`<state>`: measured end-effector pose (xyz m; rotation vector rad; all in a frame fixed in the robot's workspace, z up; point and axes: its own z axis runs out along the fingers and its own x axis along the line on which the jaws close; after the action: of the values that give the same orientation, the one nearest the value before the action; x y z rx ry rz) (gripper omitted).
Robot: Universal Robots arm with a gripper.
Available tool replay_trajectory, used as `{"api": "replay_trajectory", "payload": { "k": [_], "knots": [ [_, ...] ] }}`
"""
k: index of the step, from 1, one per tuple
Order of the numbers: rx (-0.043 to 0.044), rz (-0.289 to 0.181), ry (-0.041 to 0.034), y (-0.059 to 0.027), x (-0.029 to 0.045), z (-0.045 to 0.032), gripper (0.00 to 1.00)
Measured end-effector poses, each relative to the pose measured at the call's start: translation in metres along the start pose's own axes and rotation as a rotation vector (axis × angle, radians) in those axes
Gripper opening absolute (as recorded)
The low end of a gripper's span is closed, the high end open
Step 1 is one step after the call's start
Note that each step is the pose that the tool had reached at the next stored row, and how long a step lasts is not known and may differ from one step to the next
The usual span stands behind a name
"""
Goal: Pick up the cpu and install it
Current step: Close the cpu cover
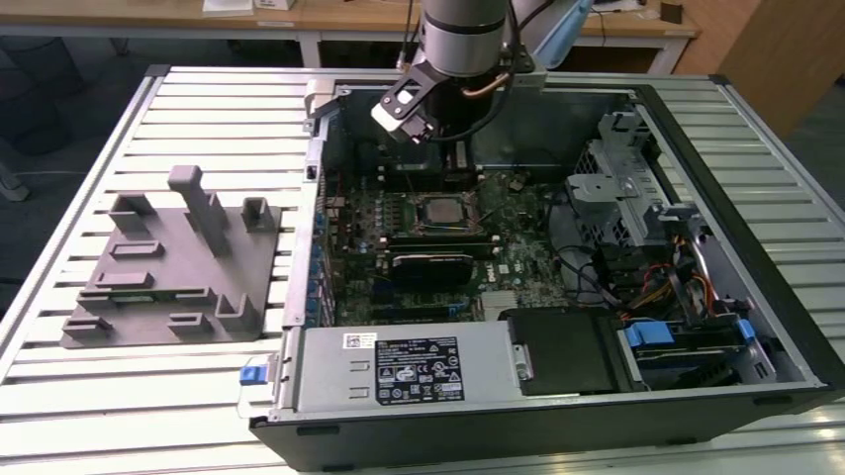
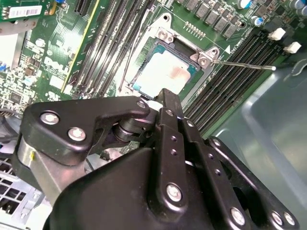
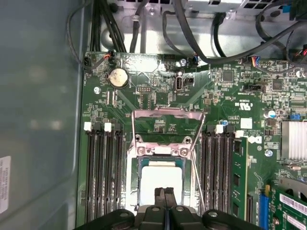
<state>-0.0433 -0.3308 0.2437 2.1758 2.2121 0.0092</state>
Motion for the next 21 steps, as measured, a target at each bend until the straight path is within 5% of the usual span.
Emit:
{"api": "replay_trajectory", "payload": {
  "k": [5,11,21],
  "knots": [
    [-0.0001,0.000,0.0000,0.0003,-0.0002,-0.0084,0.11],
    [-0.0001,0.000,0.0001,0.0009,-0.0007,-0.0285,0.11],
    [-0.0001,0.000,0.0002,0.0023,-0.0143,-0.0297,0.11]
  ]
}}
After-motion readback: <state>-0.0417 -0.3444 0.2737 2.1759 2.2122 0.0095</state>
